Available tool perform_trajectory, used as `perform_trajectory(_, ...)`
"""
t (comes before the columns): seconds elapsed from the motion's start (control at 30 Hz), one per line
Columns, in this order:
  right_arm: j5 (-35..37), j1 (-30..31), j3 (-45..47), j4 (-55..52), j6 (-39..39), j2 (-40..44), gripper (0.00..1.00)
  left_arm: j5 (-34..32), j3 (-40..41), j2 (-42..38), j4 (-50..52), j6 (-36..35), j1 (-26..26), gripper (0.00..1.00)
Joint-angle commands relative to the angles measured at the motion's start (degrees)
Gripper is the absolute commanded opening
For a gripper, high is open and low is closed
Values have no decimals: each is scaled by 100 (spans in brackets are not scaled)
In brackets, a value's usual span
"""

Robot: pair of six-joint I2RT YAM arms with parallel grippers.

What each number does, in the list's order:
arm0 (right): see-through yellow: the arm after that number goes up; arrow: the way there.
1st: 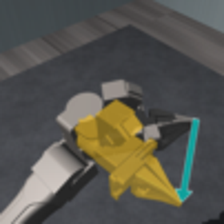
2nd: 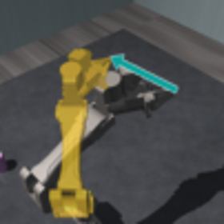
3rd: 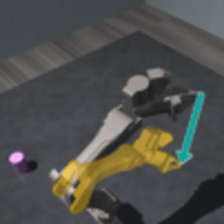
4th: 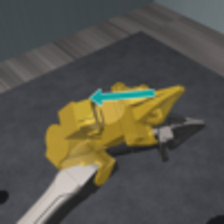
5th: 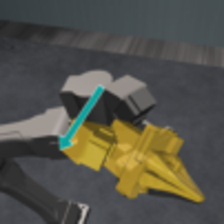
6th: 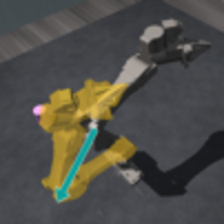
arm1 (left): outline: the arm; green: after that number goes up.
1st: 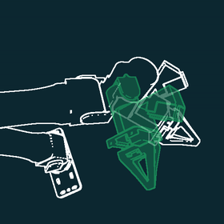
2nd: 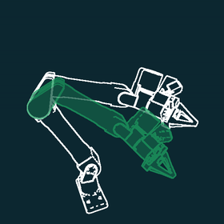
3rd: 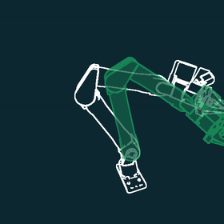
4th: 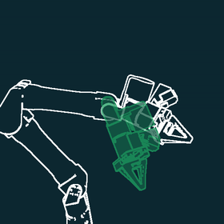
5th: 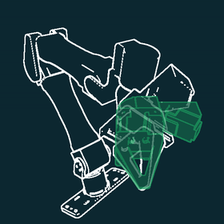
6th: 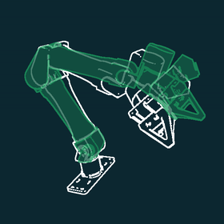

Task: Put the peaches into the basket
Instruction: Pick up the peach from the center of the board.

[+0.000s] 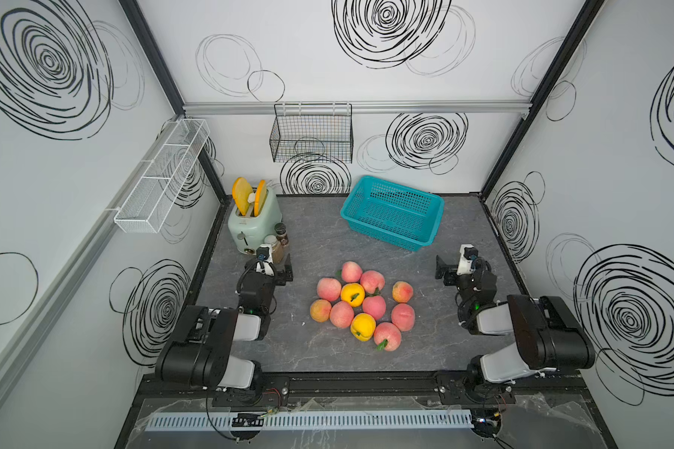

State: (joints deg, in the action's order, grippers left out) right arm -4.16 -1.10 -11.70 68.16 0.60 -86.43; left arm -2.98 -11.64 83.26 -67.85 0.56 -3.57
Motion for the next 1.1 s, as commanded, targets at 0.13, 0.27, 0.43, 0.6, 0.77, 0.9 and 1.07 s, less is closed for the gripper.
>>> perform_trajectory(0.13, -70, -30, -100, 259, -86, -45, 99, 0, -93, 52, -413, -63, 67, 98)
perform_trajectory(0.27, -69, -30, -104, 259, -93, -40, 99, 2, -93, 50, -413, -65, 67, 98)
perform_trajectory(0.43, -67, -30, -104, 259, -87, -40, 99, 0, -93, 50, -413, -66, 67, 98)
perform_trajectory(0.6, -71, -30, -95, 260, -86, -47, 99, 61, -93, 50, -413, -47, 102, 98)
perform_trajectory(0.77, -67, -30, -103, 259, -87, -41, 99, 96, -94, 56, -412, -38, 119, 98)
perform_trajectory(0.9, -77, -26, -104, 259, -87, -47, 99, 114, -95, 56, -413, -40, 129, 98)
perform_trajectory(1.07, -76, -34, -104, 253, -87, -49, 99, 122, -98, 58, -404, -29, 133, 98)
